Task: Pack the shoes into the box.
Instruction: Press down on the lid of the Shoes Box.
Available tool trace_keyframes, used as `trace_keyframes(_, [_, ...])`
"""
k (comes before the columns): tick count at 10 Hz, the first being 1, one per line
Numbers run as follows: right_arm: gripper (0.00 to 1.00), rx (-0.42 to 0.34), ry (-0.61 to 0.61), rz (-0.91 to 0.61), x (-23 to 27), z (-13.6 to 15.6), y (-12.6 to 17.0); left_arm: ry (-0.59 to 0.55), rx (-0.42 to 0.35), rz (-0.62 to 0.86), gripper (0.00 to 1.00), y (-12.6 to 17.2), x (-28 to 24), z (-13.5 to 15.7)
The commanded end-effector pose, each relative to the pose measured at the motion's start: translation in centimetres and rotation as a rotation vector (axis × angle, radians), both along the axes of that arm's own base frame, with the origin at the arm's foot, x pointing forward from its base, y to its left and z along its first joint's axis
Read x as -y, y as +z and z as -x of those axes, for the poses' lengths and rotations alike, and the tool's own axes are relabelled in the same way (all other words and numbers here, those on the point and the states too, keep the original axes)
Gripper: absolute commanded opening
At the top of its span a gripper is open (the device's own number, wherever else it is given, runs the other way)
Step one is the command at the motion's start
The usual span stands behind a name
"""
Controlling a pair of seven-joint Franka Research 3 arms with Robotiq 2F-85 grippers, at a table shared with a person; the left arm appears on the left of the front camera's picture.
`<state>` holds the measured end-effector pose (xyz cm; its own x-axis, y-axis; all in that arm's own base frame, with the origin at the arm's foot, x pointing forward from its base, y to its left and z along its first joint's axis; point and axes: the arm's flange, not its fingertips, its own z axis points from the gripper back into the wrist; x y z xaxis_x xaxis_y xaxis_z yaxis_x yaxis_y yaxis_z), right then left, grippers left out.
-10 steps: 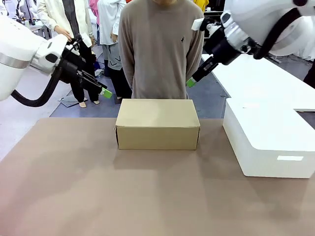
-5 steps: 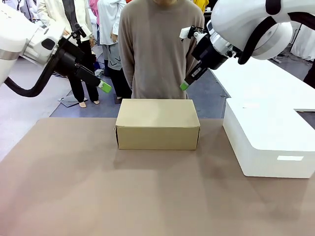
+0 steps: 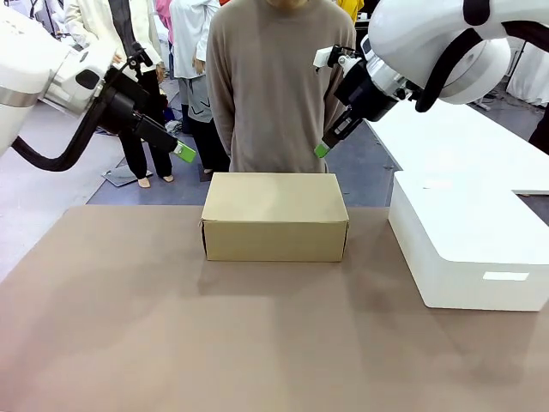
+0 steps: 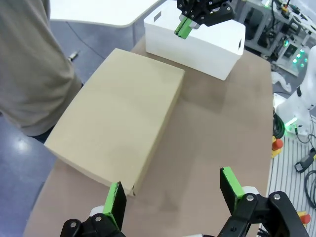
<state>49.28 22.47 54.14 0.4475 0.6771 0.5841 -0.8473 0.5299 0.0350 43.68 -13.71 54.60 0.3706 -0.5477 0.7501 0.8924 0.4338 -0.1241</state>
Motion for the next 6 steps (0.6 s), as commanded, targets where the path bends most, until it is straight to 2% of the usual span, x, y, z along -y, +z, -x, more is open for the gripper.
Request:
trace_keyframes(1, [0.00, 0.000, 0.000, 0.000, 0.0, 0.0, 0.0, 0.000, 0.000, 0.000, 1.00, 0.0, 0.0, 0.0])
trace_keyframes(3, [0.00, -0.068, -0.089, -0.027, -2.3, -2.8, -1.4, 0.147, -0.001, -0.021, 1.00, 0.8, 0.7, 1.1])
trace_keyframes(6, [0.00, -0.105, -0.160, -0.019, -4.5, -5.9, -3.0, 0.234, 0.041, -0.065, 1.00, 2.2, 0.9, 3.7])
